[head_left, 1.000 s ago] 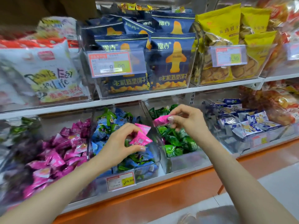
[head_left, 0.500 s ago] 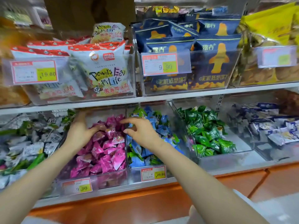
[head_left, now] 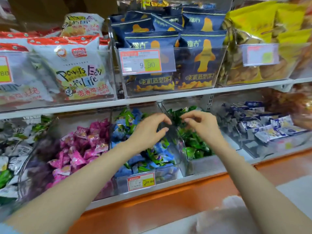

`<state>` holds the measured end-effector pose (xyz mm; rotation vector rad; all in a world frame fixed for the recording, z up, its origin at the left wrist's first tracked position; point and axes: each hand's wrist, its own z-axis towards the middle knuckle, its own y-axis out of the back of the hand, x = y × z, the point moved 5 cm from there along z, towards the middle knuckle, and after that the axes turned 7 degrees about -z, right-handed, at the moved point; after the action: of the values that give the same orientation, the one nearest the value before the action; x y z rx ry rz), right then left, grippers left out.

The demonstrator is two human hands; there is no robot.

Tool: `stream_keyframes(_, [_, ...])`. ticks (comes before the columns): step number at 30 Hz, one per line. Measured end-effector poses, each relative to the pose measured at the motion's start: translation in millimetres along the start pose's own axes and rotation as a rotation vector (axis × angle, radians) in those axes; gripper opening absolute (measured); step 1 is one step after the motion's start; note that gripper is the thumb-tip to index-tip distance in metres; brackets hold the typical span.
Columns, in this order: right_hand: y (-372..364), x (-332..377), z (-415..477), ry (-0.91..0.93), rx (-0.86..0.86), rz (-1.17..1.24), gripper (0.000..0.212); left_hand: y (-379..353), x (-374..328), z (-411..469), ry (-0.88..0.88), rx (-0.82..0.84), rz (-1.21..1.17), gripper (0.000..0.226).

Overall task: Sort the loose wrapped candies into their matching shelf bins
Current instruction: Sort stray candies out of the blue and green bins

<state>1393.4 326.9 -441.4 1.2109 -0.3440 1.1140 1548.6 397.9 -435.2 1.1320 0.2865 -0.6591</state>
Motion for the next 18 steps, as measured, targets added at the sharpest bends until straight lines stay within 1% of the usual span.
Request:
stream_keyframes(2, [21,-24,1,-0.047,-0.063,-0.07,0.021,-24,-5,26,0.009,0.113,0.08,0.028])
stream_keyframes(3, [28,-36,2,-0.073,-0.064,-0.122,0.019,-35,-3,39,0.039,0.171,0.129,0.035])
stream_keyframes(4, [32,-46,1,-0.095,-0.028,-0.172,0.015,-43,1,51,0.083,0.229,0.173,0.042])
stream_keyframes(5, [32,-53,0,-0.106,0.043,-0.227,0.015,-51,5,61,0.132,0.286,0.204,0.048])
stream_keyframes(6, [28,-61,-2,-0.103,0.132,-0.309,0.026,-58,10,71,0.17,0.34,0.228,0.052])
stream_keyframes(8, [14,-70,-7,-0.064,0.311,-0.483,0.058,-70,17,86,0.214,0.459,0.278,0.058])
stream_keyframes(9, [7,-73,-10,-0.051,0.359,-0.542,0.073,-74,19,90,0.231,0.51,0.303,0.06])
stream_keyframes(10, [2,-76,-12,-0.044,0.382,-0.578,0.083,-78,21,94,0.246,0.541,0.324,0.061])
stream_keyframes(11, [-3,-79,-12,-0.046,0.392,-0.604,0.085,-80,22,97,0.256,0.548,0.342,0.062])
stream_keyframes(15, [-8,-83,-9,-0.05,0.346,-0.668,0.064,-83,21,103,0.255,0.459,0.424,0.064])
stream_keyframes(18, [-7,-86,-6,-0.058,0.328,-0.637,0.045,-86,22,107,0.236,0.415,0.49,0.066])
